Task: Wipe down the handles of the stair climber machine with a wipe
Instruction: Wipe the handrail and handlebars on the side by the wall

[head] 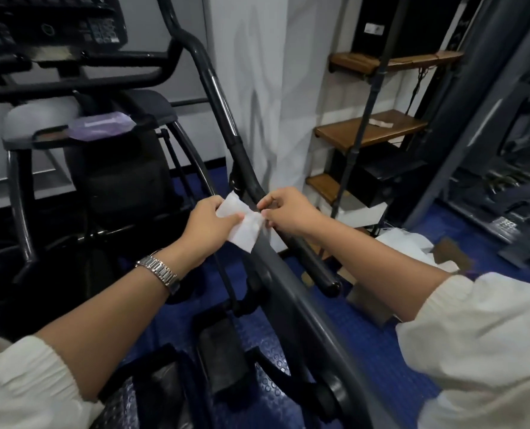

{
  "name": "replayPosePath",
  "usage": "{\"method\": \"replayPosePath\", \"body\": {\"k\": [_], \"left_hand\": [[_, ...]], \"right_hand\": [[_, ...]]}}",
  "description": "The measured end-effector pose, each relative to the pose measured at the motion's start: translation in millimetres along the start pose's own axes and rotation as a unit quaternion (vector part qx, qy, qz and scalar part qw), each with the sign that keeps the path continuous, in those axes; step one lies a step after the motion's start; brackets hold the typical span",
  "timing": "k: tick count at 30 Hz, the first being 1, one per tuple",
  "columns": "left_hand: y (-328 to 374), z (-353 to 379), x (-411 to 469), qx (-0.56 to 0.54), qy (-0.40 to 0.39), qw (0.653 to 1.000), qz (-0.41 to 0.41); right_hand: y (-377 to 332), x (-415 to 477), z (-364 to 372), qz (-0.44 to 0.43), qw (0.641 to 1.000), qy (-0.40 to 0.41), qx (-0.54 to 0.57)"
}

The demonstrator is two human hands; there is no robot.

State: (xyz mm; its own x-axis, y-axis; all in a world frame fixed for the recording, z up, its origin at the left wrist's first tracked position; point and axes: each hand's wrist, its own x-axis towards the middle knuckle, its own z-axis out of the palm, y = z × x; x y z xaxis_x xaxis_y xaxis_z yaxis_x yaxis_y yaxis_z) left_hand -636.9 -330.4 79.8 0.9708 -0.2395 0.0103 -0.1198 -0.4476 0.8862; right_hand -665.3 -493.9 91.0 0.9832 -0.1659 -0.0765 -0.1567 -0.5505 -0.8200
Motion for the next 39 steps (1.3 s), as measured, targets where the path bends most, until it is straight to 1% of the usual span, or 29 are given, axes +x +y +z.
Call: {"method": "replayPosePath", "body": {"k": [5,9,12,15,16,18,20,21,23,26,28,31,33,35,37,39], "left_hand": [[6,46,-26,0.061,0.006,0.998,0.027],[11,69,-42,0.127,0.031,0.990,0.057],[11,86,-52,0.151,0.047,0.983,0.088],[11,109,-60,0.187,0.062,0.970,0.141],[10,118,-63,0.197,0.045,0.967,0.156],[7,138,-72,0.208,-0.022,0.959,0.192],[2,153,-81,0.244,-0.083,0.935,0.244],[0,157,-84,0.264,-0.093,0.922,0.269],[-3,156,-86,0.280,-0.112,0.910,0.283],[-6,150,-83,0.271,-0.164,0.907,0.277],[-11,150,-79,0.262,-0.159,0.909,0.282],[-15,152,-74,0.223,-0.122,0.928,0.271],[-13,154,-70,0.212,-0.101,0.936,0.262],[-10,153,-70,0.239,-0.098,0.922,0.287],[-13,151,-73,0.260,-0.125,0.898,0.333],[-19,149,-74,0.260,-0.151,0.889,0.347]], "right_hand": [[51,-23,-35,0.028,0.999,0.014,-0.012],[77,-31,-39,0.044,0.999,0.020,-0.005],[94,-33,-40,0.061,0.996,0.043,0.043],[108,-34,-39,0.096,0.991,0.047,0.086],[113,-33,-37,0.114,0.988,0.042,0.100],[118,-34,-35,0.154,0.978,0.017,0.137],[124,-34,-35,0.198,0.965,-0.015,0.171],[126,-34,-36,0.224,0.955,-0.027,0.194],[131,-35,-36,0.269,0.928,-0.049,0.253],[138,-31,-36,0.295,0.898,-0.069,0.319],[147,-29,-37,0.301,0.876,-0.089,0.367],[159,-31,-39,0.311,0.845,-0.127,0.417],[164,-32,-38,0.307,0.833,-0.138,0.439],[166,-29,-37,0.301,0.829,-0.146,0.448],[165,-26,-36,0.296,0.835,-0.148,0.440],[162,-22,-36,0.290,0.857,-0.135,0.403]]}}
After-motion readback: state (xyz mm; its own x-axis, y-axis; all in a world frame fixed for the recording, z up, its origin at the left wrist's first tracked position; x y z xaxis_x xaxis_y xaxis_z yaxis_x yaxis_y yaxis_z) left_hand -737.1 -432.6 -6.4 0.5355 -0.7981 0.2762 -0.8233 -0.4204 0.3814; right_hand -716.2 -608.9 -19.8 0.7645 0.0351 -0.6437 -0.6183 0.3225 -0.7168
